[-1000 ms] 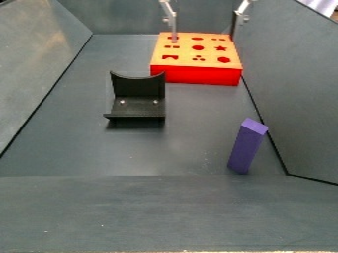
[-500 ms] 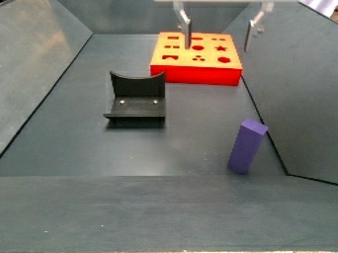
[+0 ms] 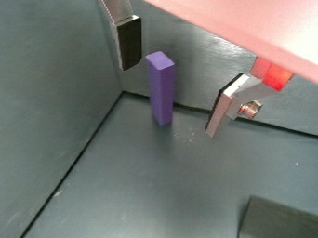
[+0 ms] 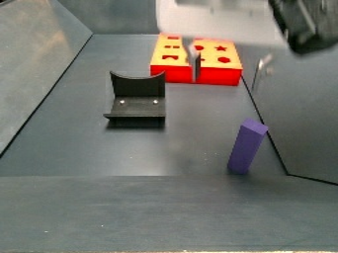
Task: Pick up the rectangle object. Move up. Move to above the board. Insert the rectangle object.
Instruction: Pick up the rectangle object.
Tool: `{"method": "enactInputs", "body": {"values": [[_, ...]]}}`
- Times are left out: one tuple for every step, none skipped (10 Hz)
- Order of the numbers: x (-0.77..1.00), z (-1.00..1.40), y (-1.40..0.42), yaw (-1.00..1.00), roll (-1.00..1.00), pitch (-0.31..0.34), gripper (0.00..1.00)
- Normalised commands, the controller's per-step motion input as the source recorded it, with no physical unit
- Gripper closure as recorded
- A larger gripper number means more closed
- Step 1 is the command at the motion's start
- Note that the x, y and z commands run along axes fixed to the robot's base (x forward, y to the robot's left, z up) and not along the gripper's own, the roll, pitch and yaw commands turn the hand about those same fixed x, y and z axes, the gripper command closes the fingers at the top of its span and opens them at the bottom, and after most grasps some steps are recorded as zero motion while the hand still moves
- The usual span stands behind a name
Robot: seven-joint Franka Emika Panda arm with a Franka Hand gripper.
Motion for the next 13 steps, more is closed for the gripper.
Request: {"method": "enactInputs", "body": {"values": [[0.00,-0.27,0.68,-0.31,0.00,0.109,0.00],[-0.10,-0.13,0.49,-0.48,0.00,0.099,0.00],[-0.11,-0.04,0.44,-0.51,0.00,0.080,0.00],[-0.13,-0.04,0.45,-0.49,-0.02,0.084,0.00],[-0.09,-0.21,0.49,-0.44,-0.04,0.084,0.00],[-0.07,-0.29,0.51,-0.43,-0.05,0.071,0.00],[0.00,-0.34,0.49,-0.40,-0.12,0.027,0.00],[0.11,-0.37,0.31,-0.29,-0.21,0.000,0.00],[0.01,-0.41,0.16,-0.23,-0.29,-0.074,0.00],[0.00,-0.30,0.07,-0.25,-0.29,-0.106,0.00],[0.00,-0.23,0.00,-0.18,-0.24,-0.109,0.00],[0.00,-0.23,0.00,-0.11,-0.17,-0.087,0.00],[-0.02,-0.20,-0.06,-0.06,-0.07,-0.090,0.00]]}}
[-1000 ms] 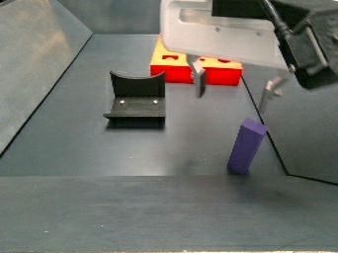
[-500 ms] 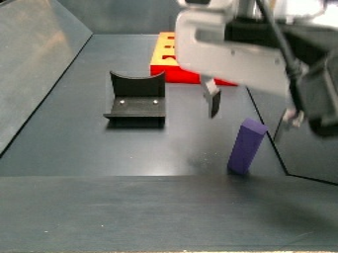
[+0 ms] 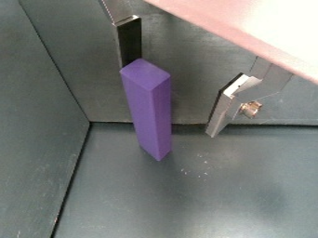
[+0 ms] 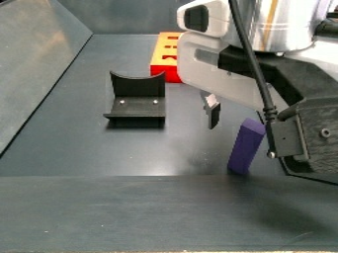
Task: Pick up the rectangle object. Move up. Move to above the board. Insert the rectangle object.
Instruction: Pick up the rectangle object.
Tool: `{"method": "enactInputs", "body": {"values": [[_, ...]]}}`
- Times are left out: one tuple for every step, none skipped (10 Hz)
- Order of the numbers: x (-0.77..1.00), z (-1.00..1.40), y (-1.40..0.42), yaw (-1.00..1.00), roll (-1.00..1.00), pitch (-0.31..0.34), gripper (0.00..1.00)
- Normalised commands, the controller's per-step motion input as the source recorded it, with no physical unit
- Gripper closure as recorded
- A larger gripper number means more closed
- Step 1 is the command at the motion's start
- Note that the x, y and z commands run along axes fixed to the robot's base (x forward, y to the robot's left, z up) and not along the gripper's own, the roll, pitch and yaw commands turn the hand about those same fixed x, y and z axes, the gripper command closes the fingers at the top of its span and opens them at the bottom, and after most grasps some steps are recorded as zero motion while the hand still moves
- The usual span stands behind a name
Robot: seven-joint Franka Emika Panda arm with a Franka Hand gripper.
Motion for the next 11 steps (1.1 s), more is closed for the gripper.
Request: {"method": "enactInputs", "body": {"values": [[0.00,-0.18,-0.04,0.00,-0.03,-0.070,0.00],[0.00,-0.19,-0.03,0.00,-0.01,-0.074,0.00],[0.00,-0.17,0.00,0.00,-0.02,-0.073,0.00],[0.00,-0.13,0.00,0.00,-0.03,-0.063,0.00],[0.00,-0.04,0.00,0.00,-0.04,-0.050,0.00],[-0.21,-0.05,0.00,0.07,0.00,-0.174,0.00],[-0.31,0.00,-0.01,0.04,0.00,-0.173,0.00],[-0.25,0.00,-0.07,0.03,0.00,-0.153,0.00],[-0.17,0.00,-0.09,0.04,0.03,-0.120,0.00],[-0.18,0.00,-0.09,0.03,0.02,-0.123,0.00],[0.00,0.00,0.00,0.00,0.00,0.000,0.00]]}}
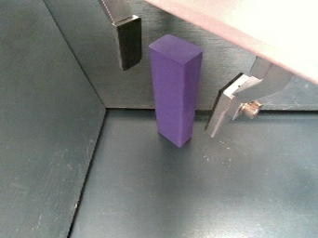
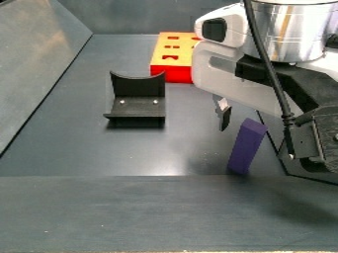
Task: Pick up the rectangle object. Move up. Move to above the board. Insert the rectangle object.
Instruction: Pick up the rectangle object.
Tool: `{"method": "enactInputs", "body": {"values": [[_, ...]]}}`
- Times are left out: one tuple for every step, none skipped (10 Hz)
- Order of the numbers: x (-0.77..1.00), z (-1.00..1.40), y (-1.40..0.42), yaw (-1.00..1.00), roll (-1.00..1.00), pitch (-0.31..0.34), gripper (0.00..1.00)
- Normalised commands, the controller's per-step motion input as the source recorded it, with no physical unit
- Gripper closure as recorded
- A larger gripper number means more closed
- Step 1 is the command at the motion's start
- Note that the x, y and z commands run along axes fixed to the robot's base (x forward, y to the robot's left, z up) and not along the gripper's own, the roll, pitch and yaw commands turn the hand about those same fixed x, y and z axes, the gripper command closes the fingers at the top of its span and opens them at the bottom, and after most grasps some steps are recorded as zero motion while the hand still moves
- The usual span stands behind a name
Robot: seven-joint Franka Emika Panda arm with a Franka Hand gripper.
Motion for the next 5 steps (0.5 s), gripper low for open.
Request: {"method": "enactInputs", "body": {"values": [[0.00,0.00,0.00,0.00,0.00,0.000,1.00],[0.00,0.00,0.00,0.00,0.00,0.000,1.00],[0.00,0.00,0.00,0.00,0.00,0.000,1.00],[0.00,0.00,0.00,0.00,0.00,0.000,1.00],[0.00,0.00,0.00,0.00,0.00,0.000,1.00]]}}
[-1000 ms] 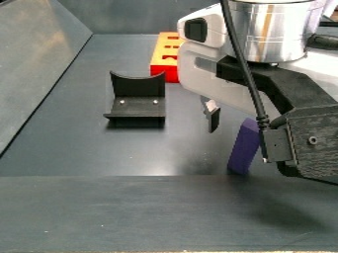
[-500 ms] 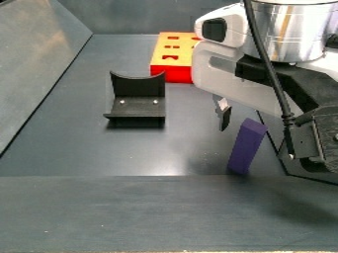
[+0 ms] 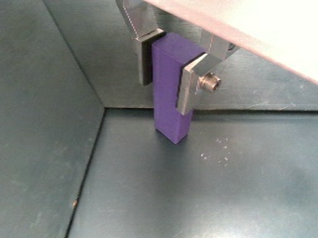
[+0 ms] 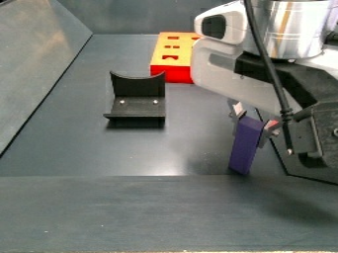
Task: Pick up the rectangle object. Move up. Move to above the board. Insert the rectangle object.
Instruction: Pick up the rectangle object.
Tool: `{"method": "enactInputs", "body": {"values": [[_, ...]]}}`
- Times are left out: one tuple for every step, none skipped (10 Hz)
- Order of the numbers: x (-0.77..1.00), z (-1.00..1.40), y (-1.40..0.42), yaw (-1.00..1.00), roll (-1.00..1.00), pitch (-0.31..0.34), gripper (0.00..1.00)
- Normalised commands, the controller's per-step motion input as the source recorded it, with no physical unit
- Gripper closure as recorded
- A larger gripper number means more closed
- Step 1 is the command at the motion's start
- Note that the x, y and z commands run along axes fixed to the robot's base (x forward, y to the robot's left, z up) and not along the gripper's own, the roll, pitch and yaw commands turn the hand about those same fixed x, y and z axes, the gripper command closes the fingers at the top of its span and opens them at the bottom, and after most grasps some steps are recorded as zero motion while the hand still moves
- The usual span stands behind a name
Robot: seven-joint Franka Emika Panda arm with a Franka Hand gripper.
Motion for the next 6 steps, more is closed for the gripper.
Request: {"method": "enactInputs", "body": {"values": [[0.00,0.00,0.00,0.00,0.00,0.000,1.00],[0.00,0.00,0.00,0.00,0.00,0.000,1.00],[0.00,0.00,0.00,0.00,0.00,0.000,1.00],[0.00,0.00,0.00,0.00,0.00,0.000,1.00],[0.00,0.00,0.00,0.00,0.00,0.000,1.00],[0.00,0.00,0.00,0.00,0.00,0.000,1.00]]}}
